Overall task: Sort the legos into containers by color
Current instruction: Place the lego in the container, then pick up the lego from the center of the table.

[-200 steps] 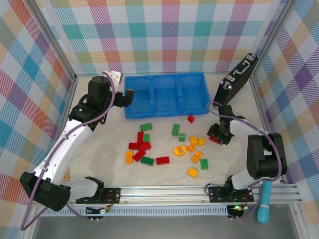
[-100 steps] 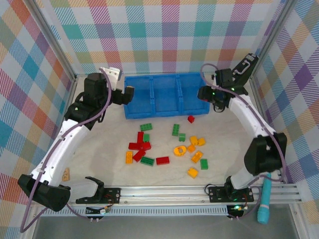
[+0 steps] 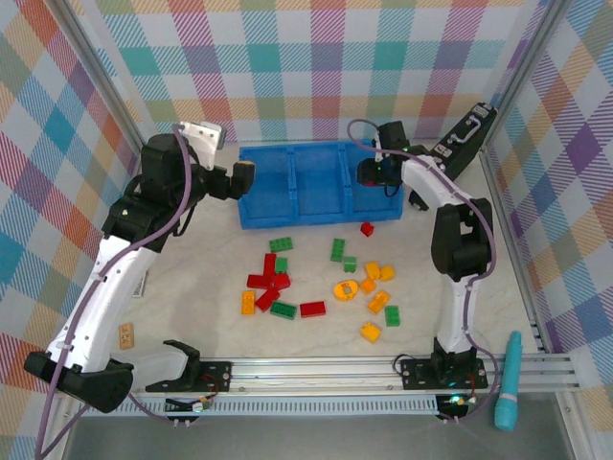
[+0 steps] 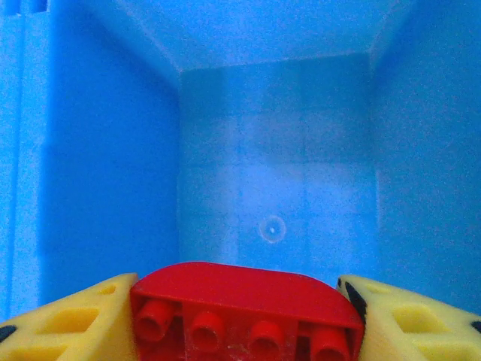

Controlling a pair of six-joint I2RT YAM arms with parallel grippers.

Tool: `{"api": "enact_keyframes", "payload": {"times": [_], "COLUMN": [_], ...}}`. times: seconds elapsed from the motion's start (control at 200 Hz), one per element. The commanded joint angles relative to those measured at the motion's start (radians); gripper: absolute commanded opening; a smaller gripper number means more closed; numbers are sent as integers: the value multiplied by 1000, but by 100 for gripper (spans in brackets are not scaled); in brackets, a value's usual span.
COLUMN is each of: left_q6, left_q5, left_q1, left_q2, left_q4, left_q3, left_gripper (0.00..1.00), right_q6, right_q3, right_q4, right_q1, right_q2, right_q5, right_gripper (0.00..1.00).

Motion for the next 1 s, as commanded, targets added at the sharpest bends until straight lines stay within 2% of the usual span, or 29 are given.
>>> {"api": "enact_keyframes", "payload": {"times": [0.0, 0.33, 0.48, 0.78, 0.995], "left_q6": [4, 3, -1, 7, 13], "left_q5": [19, 24, 33, 29, 26], "left_q1": [-8, -8, -8, -8, -8], "left_q2": [-13, -41, -44, -60, -60], "left_q4": [-33, -27, -32, -16, -12], "left_q3": [19, 3, 4, -18, -28], "left_gripper": [100, 100, 100, 100, 100], "right_q6": [-45, -63, -61, -133, -166], "right_q3": [44, 31, 6, -339, -536], "right_q4": [-22, -66, -101, -72, -46], "right_q1": [22, 30, 32, 46, 75], "right_q2": [23, -31, -86, -363, -457], "right_q5": [29, 39, 0, -136, -125], "right_gripper": [63, 79, 80, 81, 81]}}
